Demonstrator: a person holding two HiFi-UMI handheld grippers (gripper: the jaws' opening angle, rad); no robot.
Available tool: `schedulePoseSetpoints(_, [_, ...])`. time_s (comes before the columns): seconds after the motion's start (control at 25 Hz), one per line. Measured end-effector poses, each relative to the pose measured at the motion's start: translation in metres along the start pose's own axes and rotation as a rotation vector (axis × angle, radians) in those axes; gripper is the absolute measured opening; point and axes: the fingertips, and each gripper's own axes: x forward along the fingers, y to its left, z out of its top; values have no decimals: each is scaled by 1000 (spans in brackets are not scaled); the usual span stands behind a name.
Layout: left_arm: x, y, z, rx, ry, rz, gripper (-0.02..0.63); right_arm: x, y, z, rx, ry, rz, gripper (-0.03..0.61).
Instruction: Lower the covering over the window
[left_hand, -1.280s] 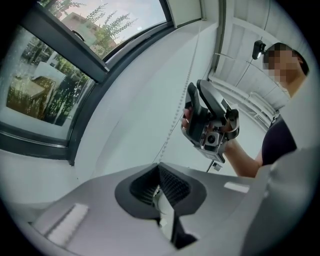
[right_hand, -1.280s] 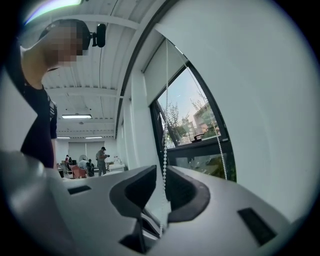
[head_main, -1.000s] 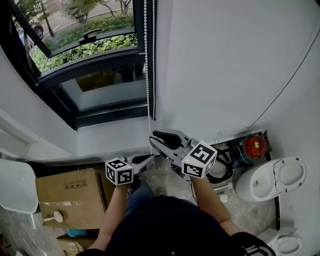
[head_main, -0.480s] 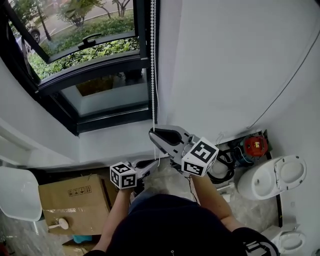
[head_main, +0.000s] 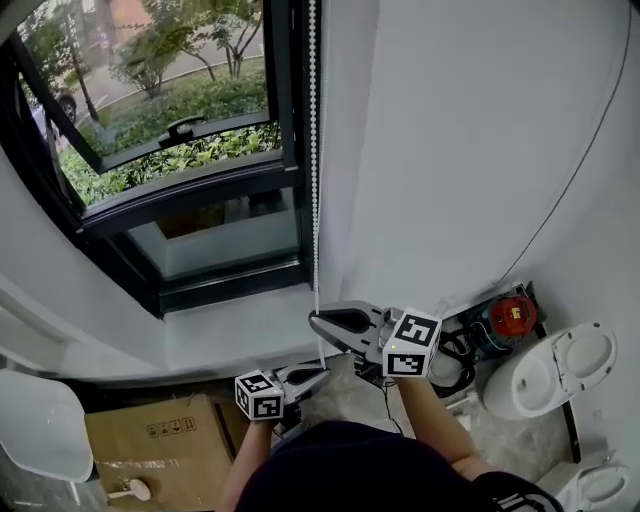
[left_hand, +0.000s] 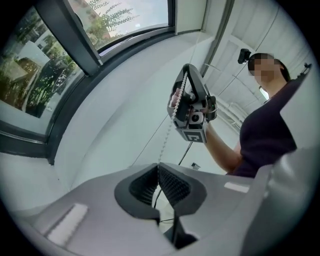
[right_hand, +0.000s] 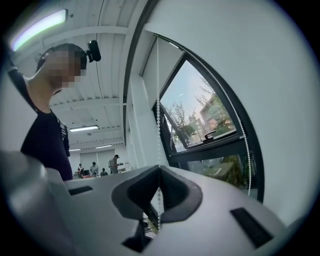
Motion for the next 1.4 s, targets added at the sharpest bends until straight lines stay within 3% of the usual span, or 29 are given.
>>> schedulePoseSetpoints(0.16, [1, 0, -12, -13, 50, -45, 14, 2, -8, -26, -41, 119, -25, 12])
schedulePoseSetpoints(0.36, [-11, 1, -7, -90, -34, -98, 12, 8, -11, -51, -20, 178, -44, 12])
schedulePoseSetpoints(0.44, [-16, -1, -7, -74, -18, -103, 12, 9, -7, -65, -3, 208, -40, 12])
schedulePoseSetpoints(0.6, [-27, -3, -7, -18, 6, -118, 13, 10, 0, -73, 30, 157, -43, 12])
schedulePoseSetpoints(0.72, [-37, -2, -4, 1, -19, -142, 14, 13, -1, -101, -15, 250, -65, 12])
schedulePoseSetpoints(0.8, [-44, -1, -4, 2, -28, -153, 14, 14, 4, -112, 7, 249, -67, 12])
schedulePoseSetpoints(0.96, [-52, -3, -3, 23, -22, -162, 14, 11, 15, -112, 63, 188, -77, 12])
schedulePoseSetpoints(1.12, [-56, -4, -3, 30, -38, -153, 15, 4, 11, -114, 46, 178, -119, 12])
schedulePoseSetpoints(1.4, [-63, -4, -11, 74, 29, -118, 27, -6, 0, -119, 21, 229, -170, 12])
